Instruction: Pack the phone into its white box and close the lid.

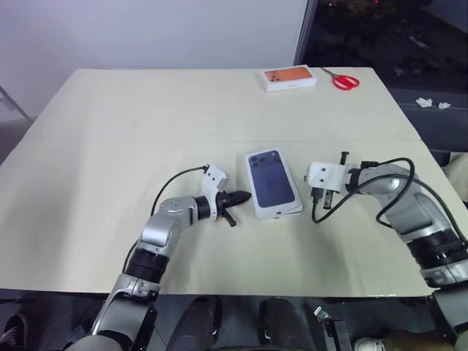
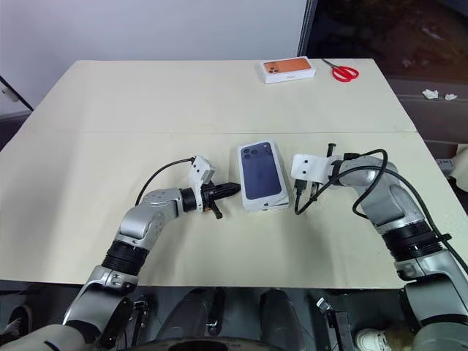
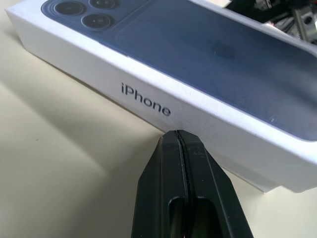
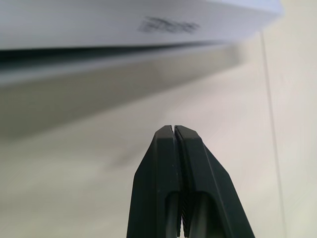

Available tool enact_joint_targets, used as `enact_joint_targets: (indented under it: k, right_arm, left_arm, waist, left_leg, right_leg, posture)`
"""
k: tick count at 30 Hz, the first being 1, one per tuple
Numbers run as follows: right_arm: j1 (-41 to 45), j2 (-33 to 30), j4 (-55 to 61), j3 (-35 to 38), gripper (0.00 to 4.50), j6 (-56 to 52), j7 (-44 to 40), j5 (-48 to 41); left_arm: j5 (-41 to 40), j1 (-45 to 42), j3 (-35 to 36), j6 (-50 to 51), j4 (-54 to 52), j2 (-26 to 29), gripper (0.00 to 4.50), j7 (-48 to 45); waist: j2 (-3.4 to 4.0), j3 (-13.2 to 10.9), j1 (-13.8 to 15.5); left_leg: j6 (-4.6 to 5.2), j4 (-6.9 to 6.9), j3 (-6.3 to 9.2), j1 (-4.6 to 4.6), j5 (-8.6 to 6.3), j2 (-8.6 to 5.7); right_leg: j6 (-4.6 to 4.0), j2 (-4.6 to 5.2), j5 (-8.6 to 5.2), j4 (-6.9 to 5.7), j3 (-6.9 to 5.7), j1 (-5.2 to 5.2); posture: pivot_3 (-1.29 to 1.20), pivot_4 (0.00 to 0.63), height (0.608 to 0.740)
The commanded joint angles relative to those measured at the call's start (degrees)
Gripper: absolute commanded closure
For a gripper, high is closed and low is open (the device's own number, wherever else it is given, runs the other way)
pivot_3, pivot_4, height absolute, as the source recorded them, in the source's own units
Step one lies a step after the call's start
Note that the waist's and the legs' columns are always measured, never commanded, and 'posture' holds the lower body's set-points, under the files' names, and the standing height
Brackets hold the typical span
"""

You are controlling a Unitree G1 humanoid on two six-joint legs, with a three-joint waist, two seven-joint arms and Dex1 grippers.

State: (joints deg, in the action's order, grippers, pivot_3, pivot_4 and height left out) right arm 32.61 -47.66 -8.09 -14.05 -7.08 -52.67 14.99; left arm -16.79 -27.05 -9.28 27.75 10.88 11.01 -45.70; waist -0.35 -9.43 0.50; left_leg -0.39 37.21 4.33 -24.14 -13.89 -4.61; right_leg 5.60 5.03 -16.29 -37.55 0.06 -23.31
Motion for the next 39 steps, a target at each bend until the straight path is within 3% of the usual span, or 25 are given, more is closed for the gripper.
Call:
enact_joint_targets:
  k: [1, 16, 39]
  right_arm:
    - [1.76, 0.67, 2.09, 3.07, 4.41, -1.96, -0.45, -2.69]
    - [0.81, 4.69, 11.80, 2.98, 4.41, -10.68, -2.72, -8.61]
    - [-3.74, 0.79, 12.78, 2.18, 4.41, -7.95, -3.46, -5.66]
  left_arm:
    - [-1.07, -0.78, 0.87, -0.20, -2.15, -0.22, 4.50, 0.10]
    - [-1.75, -1.43, 1.36, 1.52, -4.99, -0.10, 4.50, 0.85]
    - [-1.49, -0.08, -0.75, 4.27, -8.90, -0.97, 4.50, 0.25]
  waist:
    - [0.00, 0.00, 0.04]
    - [0.00, 0.00, 0.10]
    - [0.00, 0.00, 0.13]
  left_leg:
    - [0.00, 0.00, 0.00, 0.00, 0.00, 0.00]
    - [0.00, 0.01, 0.00, 0.00, 0.00, 0.00]
    - [0.00, 0.01, 0.00, 0.00, 0.00, 0.00]
  right_leg:
    - [0.00, 0.00, 0.00, 0.00, 0.00, 0.00]
    - [0.00, 0.02, 0.00, 0.00, 0.01, 0.00]
    - [0.00, 0.01, 0.00, 0.00, 0.01, 0.01]
  posture:
    - [0.00, 0.150, 0.740]
    - [0.00, 0.150, 0.740]
    - [0.00, 0.150, 0.740]
